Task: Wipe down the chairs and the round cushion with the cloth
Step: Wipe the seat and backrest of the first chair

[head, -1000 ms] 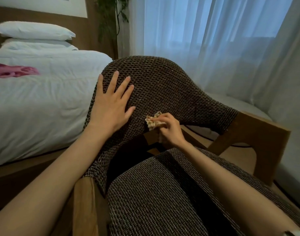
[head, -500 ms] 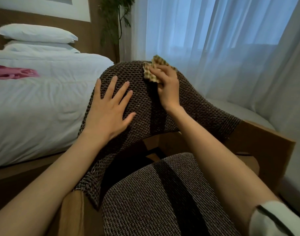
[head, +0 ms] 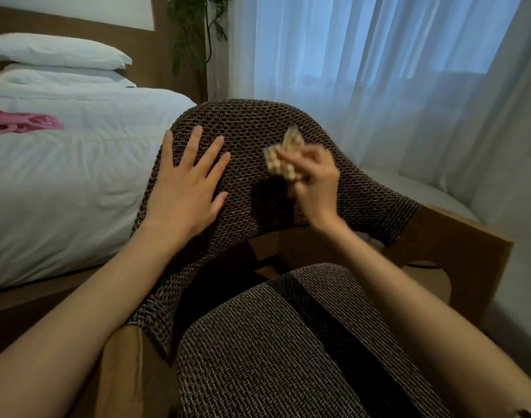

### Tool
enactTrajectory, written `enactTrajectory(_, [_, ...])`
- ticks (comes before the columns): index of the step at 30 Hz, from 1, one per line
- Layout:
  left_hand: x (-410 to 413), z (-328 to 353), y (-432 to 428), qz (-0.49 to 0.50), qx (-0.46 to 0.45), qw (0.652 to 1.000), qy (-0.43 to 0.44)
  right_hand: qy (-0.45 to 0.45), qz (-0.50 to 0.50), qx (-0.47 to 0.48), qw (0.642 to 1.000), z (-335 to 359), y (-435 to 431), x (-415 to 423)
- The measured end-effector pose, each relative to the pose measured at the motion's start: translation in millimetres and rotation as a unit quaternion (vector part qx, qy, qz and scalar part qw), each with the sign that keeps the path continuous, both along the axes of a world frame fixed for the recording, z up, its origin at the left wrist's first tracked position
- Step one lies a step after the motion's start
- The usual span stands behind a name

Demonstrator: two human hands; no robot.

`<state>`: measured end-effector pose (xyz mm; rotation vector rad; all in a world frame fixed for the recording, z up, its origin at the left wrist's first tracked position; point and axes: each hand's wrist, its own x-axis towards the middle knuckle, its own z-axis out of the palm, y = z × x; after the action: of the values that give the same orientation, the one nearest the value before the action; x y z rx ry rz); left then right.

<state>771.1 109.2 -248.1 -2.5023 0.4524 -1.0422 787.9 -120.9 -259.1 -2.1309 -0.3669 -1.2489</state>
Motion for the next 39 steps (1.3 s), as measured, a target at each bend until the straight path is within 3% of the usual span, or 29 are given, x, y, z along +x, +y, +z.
enactTrajectory(2, [0.6,0.1,0.7,-0.003,0.0,1.0,-0.003,-0.048,-0.015,0.001,0.999,44.6,-0.2,17.2])
enactTrajectory(5, [0.6,-0.8,1.1,-0.002,0.006,1.0,-0.008,0.011,-0.012,0.005,1.0,67.9,8.0,43.5])
enactTrajectory(7, [0.4,-1.3,0.6,-0.001,0.012,1.0,-0.01,0.039,-0.021,0.006,0.999,52.6,15.2,50.8])
enactTrajectory(12, [0.9,-0.6,1.3,-0.002,0.017,1.0,-0.016,-0.002,-0.038,-0.069,0.997,-24.5,4.6,33.9])
enactTrajectory(17, [-0.1,-0.2,0.3,0.002,0.017,1.0,-0.011,0.101,-0.002,-0.123,0.987,-97.9,-11.5,4.0])
enactTrajectory(21, [-2.1,1.0,-0.4,-0.001,0.015,1.0,-0.007,0.189,0.04,-0.185,0.964,-98.4,-26.3,-14.4])
enactTrajectory(24, [-2.7,2.3,-1.0,-0.007,0.014,1.0,-0.007,0.092,0.014,-0.226,0.97,-62.1,-26.6,-21.7])
enactTrajectory(28, [-1.3,1.5,-3.4,0.006,0.034,0.999,-0.011,-0.068,-0.046,-0.201,0.976,12.2,-22.8,3.2])
enactTrajectory(33, [-0.6,-0.5,-6.2,0.013,0.071,0.997,-0.014,0.074,-0.085,-0.213,0.971,44.7,-23.6,42.6])
enactTrajectory(39, [-0.3,-2.6,-10.8,0.01,0.119,0.993,0.004,0.113,-0.101,-0.221,0.963,-23.7,-55.1,24.3])
